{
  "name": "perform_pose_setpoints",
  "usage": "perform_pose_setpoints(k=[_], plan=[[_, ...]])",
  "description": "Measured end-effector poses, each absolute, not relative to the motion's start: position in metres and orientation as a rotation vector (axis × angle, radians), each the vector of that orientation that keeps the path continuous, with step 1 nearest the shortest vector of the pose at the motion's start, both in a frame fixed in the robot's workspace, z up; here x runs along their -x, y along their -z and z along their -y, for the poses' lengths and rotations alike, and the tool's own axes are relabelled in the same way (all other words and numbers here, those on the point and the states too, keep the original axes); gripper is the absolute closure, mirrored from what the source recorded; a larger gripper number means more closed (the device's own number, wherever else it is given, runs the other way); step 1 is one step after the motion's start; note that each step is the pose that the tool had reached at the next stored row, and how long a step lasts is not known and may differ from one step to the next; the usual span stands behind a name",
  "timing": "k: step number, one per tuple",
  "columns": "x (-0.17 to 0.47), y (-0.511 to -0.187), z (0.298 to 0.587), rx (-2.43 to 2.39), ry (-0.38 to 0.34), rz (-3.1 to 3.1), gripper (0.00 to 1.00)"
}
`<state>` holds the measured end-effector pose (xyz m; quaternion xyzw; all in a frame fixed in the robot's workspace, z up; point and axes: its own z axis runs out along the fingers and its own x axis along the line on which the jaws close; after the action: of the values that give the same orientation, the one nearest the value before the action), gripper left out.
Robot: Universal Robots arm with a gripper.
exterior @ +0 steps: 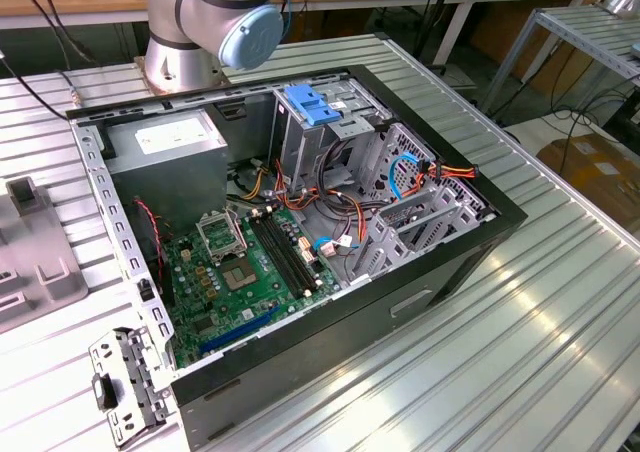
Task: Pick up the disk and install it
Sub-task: 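Pick up the disk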
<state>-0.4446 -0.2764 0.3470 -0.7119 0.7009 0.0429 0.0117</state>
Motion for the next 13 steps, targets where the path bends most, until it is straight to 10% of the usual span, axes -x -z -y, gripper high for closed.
perform_pose_setpoints(k=[13], plan=[[0.448,-0.320,0.269,2.272,-0.135,-2.134,0.44]])
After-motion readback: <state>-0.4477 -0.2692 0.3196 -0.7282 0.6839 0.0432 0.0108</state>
